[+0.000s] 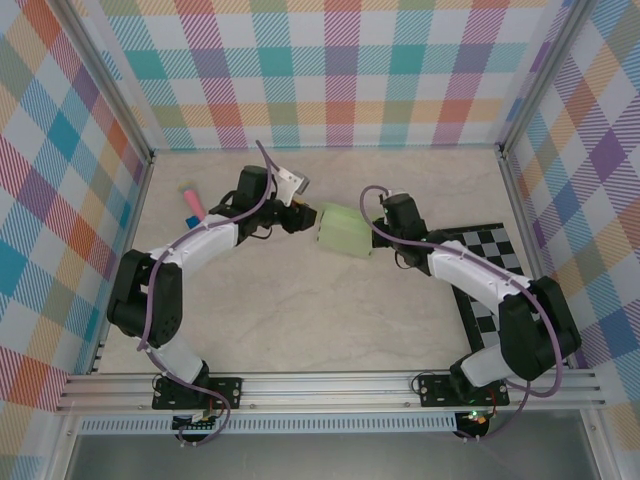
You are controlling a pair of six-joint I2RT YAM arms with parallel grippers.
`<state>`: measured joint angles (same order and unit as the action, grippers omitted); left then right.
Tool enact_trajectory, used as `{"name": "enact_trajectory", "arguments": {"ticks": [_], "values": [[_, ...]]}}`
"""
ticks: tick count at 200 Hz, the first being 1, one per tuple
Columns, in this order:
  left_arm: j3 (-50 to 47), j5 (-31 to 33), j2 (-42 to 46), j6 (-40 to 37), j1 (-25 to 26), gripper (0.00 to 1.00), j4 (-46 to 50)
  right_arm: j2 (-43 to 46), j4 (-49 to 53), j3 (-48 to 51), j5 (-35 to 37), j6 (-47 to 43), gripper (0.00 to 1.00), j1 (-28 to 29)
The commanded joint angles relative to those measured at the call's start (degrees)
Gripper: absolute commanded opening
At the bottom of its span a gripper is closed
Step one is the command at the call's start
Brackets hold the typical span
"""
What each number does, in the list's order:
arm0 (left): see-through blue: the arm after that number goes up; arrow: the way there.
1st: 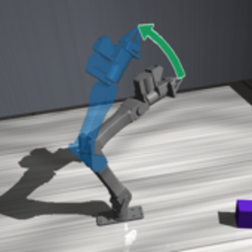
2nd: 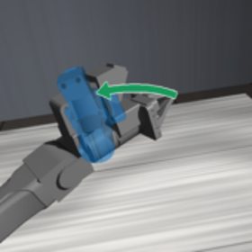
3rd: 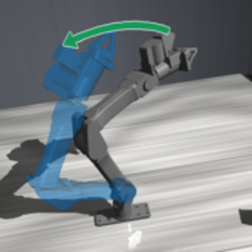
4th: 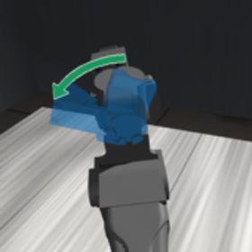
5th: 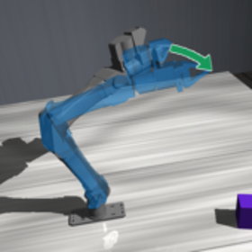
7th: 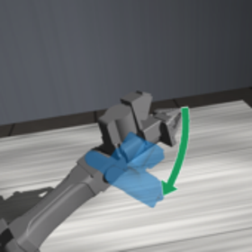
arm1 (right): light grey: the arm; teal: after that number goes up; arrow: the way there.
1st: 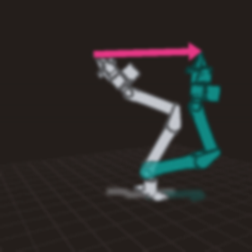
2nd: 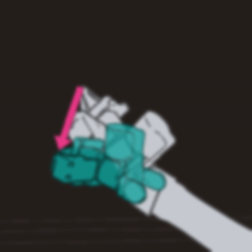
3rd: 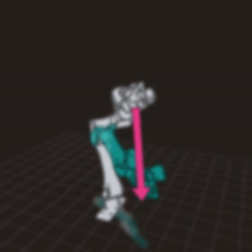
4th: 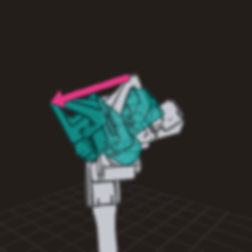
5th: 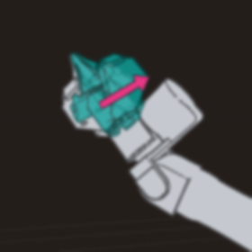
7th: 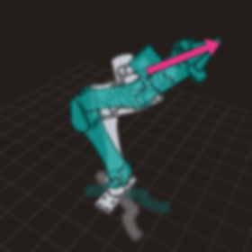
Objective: Fold the paper box
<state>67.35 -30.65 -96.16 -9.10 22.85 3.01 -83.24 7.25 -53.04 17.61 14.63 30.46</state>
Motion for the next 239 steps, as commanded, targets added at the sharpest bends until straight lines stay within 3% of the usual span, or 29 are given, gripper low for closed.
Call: {"name": "enact_trajectory", "arguments": {"ticks": [1,24,41,65,129,157,192,213,239], "values": [[1.7,-2.2,-1.3,-2.8,1.0,0.38,0.9,-1.7,3.9,-1.3,1.2,1.3,0.00,0.7],[1.6,-2.7,-1.9,-2.3,1.2,0.37,-1.8,-2.4,4.3,-2.1,1.6,1.3,0.00,1.1],[0.0,2.3,-0.8,-1.0,0.8,0.53,-6.8,-2.7,4.6,-2.6,1.9,0.9,0.00,1.1],[1.1,2.5,-1.4,-0.3,-1.9,0.59,-11.5,-3.2,5.4,-3.9,2.2,-2.0,0.00,1.1],[9.7,-4.4,-9.0,0.4,-5.4,0.64,-12.7,-4.8,8.3,-9.6,-3.1,-14.3,0.00,0.2],[12.0,-8.7,-9.6,-2.6,-5.4,0.63,-7.3,-5.1,8.0,-10.9,-10.2,-22.7,0.00,-3.0],[6.2,-8.8,-5.7,-5.9,-5.3,0.62,-5.4,-7.0,9.7,-13.7,-13.5,-28.7,0.00,-5.3],[6.3,-6.6,-5.3,-11.9,-4.2,0.60,0.6,-7.8,10.2,-14.8,-14.6,-30.1,0.00,-6.0],[7.4,-5.0,-6.8,-12.9,-3.8,0.60,1.0,-8.8,10.2,-15.7,-16.6,-29.9,0.00,-7.0]]}}
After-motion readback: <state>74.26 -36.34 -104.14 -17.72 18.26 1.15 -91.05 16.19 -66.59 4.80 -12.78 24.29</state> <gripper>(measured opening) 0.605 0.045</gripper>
